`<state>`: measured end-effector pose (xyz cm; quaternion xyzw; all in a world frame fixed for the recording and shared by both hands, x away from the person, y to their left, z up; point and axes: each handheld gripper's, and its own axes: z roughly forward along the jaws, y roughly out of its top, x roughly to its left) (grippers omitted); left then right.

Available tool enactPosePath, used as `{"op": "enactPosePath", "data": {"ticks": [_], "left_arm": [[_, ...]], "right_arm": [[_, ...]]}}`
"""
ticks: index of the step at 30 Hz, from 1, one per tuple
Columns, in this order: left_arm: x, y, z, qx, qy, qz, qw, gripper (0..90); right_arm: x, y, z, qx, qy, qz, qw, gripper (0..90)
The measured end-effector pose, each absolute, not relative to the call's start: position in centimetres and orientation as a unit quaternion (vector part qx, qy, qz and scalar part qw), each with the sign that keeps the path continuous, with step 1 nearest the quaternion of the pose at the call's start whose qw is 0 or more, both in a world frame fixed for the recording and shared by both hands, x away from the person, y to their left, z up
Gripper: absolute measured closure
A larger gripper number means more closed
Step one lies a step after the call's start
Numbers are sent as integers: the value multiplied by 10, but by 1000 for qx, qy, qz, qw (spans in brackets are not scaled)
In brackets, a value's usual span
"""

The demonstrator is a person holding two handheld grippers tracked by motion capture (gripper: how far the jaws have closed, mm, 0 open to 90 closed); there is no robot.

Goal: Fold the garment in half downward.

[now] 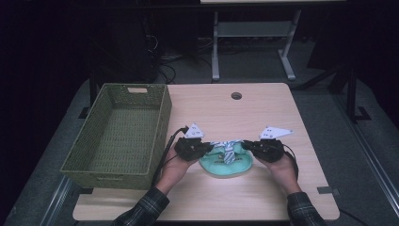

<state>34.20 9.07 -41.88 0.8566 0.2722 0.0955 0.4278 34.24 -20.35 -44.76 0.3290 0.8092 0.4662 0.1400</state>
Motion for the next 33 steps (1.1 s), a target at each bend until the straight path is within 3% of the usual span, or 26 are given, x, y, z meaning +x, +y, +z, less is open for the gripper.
{"op": "enactPosePath", "data": {"ticks": [13, 24, 29, 33], "left_arm": [[333, 94, -429, 864, 269, 58, 422, 828], [330, 94, -437, 868, 272, 31, 414, 809], [324, 92, -441, 873, 266, 20, 409, 757], [315, 93, -439, 873, 261, 12, 412, 633]], "right_arm": [[328, -210, -454, 331, 813, 464, 119, 803], [316, -220, -456, 333, 815, 462, 108, 843], [311, -226, -454, 333, 813, 465, 108, 842], [307, -230, -452, 339, 810, 467, 108, 842]]}}
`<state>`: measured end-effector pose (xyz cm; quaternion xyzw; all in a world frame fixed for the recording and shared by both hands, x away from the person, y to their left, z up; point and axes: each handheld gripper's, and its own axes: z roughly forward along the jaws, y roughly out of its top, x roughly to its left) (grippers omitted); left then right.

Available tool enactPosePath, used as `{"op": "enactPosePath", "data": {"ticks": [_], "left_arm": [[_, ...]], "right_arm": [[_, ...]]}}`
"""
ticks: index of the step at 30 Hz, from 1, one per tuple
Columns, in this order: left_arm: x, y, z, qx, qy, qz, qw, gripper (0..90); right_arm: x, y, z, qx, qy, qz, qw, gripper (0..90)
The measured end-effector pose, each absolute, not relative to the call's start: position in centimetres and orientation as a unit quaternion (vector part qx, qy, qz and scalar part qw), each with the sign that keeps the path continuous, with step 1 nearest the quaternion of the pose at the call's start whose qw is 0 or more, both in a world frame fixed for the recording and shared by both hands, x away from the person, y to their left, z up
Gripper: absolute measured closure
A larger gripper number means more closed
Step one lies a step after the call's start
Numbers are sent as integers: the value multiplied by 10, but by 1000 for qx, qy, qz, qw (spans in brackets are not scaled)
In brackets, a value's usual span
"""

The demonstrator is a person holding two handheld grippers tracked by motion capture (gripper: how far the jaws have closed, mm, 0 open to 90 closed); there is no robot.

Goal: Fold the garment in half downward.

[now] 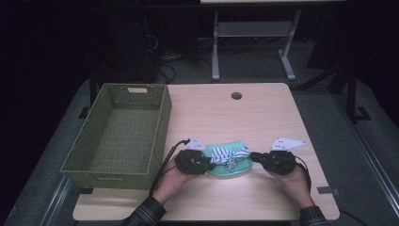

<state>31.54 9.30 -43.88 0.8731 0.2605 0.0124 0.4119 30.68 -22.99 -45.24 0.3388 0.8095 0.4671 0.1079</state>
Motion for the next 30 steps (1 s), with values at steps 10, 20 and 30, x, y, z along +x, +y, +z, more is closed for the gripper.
{"op": "enactPosePath", "data": {"ticks": [10, 20, 30], "left_arm": [[304, 105, -422, 862, 250, 8, 440, 521], [320, 105, -417, 852, 289, 16, 436, 866], [333, 100, -426, 853, 304, 22, 423, 864]], "right_arm": [[300, -235, -439, 335, 803, 479, 120, 848], [318, -207, -421, 301, 810, 488, 124, 896], [325, -190, -437, 300, 827, 465, 99, 896]]}}
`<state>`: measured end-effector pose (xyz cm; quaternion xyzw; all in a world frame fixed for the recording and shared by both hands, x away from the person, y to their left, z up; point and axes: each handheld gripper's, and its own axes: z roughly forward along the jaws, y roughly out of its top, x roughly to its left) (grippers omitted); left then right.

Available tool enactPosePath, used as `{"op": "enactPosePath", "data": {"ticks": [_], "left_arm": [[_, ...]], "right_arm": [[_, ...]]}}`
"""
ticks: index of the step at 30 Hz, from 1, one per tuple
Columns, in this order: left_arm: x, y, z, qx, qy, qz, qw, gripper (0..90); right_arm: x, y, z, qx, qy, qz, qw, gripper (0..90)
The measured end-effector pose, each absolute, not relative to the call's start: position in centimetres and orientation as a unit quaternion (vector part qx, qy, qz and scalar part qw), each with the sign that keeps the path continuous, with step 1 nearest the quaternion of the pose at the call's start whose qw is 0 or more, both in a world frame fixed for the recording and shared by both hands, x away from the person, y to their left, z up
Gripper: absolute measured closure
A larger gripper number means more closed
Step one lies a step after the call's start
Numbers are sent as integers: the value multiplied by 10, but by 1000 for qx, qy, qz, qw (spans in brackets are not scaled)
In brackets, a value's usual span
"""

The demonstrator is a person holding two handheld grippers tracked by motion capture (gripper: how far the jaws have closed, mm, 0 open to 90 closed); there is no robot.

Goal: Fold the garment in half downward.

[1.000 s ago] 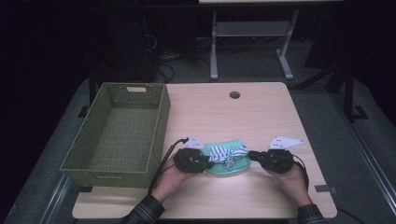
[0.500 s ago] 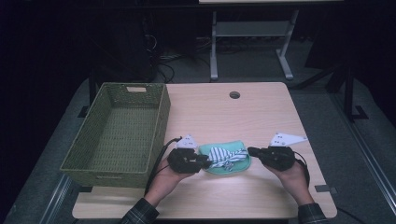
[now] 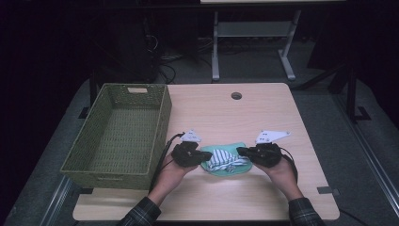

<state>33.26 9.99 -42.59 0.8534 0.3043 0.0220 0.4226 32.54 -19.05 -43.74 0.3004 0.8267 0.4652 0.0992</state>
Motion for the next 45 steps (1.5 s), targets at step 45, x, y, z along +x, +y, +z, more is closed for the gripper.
{"op": "enactPosePath", "data": {"ticks": [45], "left_arm": [[378, 65, -445, 870, 325, 45, 367, 895]], "right_arm": [[353, -192, -467, 339, 833, 426, 98, 898]]}}
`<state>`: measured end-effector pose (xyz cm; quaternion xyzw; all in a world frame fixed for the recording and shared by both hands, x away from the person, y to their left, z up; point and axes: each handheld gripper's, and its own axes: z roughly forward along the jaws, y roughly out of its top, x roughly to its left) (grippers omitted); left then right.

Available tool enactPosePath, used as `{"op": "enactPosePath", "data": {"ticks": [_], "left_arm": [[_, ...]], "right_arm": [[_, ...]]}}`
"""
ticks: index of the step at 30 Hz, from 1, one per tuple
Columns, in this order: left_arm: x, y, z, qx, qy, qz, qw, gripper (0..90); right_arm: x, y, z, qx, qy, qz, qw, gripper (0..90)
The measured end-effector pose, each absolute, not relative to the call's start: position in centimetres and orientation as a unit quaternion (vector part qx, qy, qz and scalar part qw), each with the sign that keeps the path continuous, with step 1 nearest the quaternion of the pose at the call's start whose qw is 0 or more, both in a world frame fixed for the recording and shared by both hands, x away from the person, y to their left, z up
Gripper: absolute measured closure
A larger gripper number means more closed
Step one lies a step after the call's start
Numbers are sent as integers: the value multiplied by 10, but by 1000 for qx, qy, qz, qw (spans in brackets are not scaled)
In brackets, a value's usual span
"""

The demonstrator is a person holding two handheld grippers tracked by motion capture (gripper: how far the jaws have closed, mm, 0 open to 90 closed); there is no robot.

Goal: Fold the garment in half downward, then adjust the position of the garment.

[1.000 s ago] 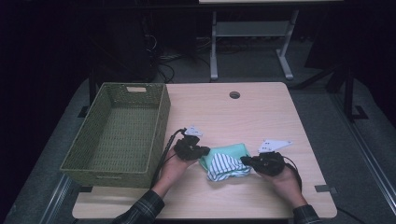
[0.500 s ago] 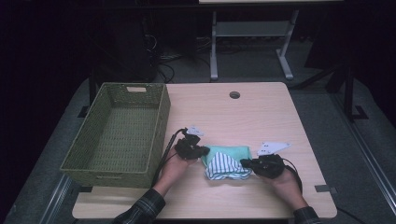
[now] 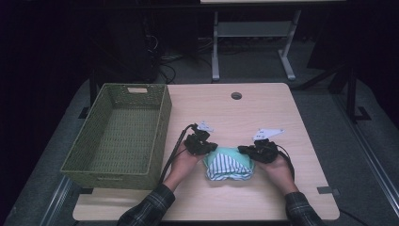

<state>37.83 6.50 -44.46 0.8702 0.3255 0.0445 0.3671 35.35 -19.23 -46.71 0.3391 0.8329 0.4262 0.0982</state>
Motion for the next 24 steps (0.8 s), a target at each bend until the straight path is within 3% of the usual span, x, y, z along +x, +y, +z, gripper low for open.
{"op": "enactPosePath", "data": {"ticks": [15, 24], "left_arm": [[387, 60, -458, 883, 319, 42, 343, 896], [389, 62, -451, 874, 317, 35, 367, 893]], "right_arm": [[354, -196, -478, 347, 836, 414, 97, 900], [350, -197, -475, 343, 839, 413, 90, 900]]}}
